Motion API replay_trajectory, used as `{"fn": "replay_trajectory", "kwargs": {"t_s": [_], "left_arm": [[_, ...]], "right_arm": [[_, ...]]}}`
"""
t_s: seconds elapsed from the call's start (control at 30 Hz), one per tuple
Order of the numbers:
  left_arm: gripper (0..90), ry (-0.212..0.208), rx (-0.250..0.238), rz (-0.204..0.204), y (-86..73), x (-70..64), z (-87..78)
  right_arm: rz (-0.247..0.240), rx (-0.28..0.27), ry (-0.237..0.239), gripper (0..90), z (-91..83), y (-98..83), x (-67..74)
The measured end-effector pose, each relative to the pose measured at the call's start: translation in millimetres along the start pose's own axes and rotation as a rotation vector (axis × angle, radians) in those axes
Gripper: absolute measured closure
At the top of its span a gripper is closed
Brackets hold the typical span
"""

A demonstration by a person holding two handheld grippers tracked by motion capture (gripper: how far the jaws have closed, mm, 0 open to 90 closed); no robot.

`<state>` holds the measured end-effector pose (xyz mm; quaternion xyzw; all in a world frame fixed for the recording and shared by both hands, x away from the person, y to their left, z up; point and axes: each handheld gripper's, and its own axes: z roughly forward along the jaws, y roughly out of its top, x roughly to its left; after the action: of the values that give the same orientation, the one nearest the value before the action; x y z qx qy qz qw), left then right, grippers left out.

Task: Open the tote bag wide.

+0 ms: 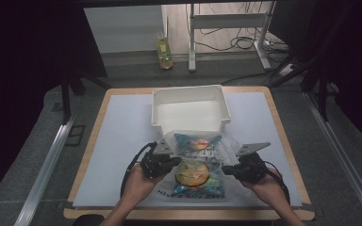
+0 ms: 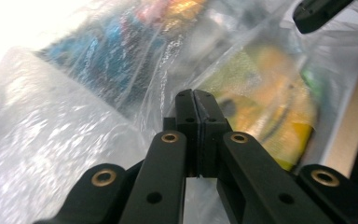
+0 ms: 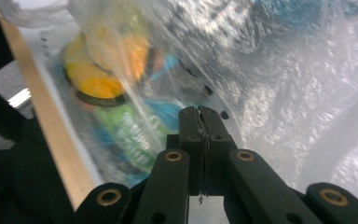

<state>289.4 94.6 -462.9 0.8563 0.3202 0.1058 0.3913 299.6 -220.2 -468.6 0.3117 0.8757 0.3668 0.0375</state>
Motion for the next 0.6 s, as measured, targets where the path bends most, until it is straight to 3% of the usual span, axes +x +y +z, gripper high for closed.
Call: {"fn": "replay_trajectory", "kwargs": {"t_s": [0.17, 0.43, 0.5, 0.6], "left_arm": [[89.1, 0.007, -0.019, -0.033, 6.0, 12.3, 1.5], [89.1, 0.057, 0.004, -0.056, 16.1, 31.5, 11.5], [89.1, 0.048, 0.01, -0.057, 17.2, 33.2, 14.9], [89.1, -0.01, 0.01, -0.057, 17.4, 30.9, 19.1]], "right_arm": [[0.001, -0.009, -0.029, 88.1, 3.4, 5.6, -4.6], [0.027, -0.007, -0.083, 88.2, 14.3, 22.5, -25.2], [0.039, -0.003, -0.091, 88.3, 18.0, 24.7, -30.8], [0.049, -0.006, -0.108, 88.5, 23.1, 27.1, -38.7]]}}
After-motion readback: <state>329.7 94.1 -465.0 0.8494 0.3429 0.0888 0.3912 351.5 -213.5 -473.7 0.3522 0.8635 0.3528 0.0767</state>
